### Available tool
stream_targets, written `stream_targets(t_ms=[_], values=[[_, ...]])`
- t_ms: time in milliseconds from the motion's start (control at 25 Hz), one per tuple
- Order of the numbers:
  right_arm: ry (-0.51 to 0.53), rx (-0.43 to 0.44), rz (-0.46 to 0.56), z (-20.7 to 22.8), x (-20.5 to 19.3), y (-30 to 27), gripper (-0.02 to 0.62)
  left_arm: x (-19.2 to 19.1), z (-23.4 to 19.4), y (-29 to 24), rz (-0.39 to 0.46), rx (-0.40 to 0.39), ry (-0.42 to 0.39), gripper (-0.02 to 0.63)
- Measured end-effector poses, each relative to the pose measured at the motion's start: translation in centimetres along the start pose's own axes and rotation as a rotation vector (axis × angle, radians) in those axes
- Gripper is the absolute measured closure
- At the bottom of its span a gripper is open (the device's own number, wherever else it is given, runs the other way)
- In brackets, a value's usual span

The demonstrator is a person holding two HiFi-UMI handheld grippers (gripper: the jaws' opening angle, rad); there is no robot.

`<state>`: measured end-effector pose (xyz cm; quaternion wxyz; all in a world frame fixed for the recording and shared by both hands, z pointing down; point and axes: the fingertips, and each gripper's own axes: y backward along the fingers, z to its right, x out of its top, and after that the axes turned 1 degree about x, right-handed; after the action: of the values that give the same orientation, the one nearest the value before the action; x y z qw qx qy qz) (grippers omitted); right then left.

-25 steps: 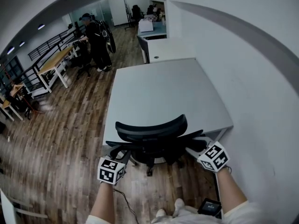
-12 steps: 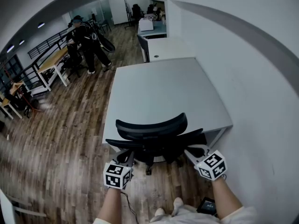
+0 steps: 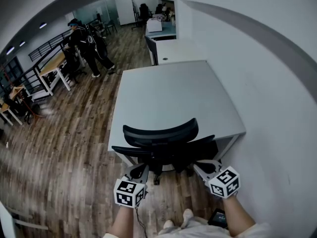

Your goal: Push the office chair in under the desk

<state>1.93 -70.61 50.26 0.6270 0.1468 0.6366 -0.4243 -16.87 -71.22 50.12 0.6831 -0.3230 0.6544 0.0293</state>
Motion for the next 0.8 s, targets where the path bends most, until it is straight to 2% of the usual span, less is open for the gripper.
stream_targets(t_ms=[440, 800], values=[[-0.044, 0.084, 0.054, -4.3, 0.2, 1.2, 0.558, -0.9, 5.3, 1.6, 0.033, -0.102, 0.051, 0.604], [-0.047, 0.15, 0.034, -7.0, -1.2, 2.1, 0.563, -2.2, 9.1, 3.0, 0.048, -0.183, 0.083, 0.604]])
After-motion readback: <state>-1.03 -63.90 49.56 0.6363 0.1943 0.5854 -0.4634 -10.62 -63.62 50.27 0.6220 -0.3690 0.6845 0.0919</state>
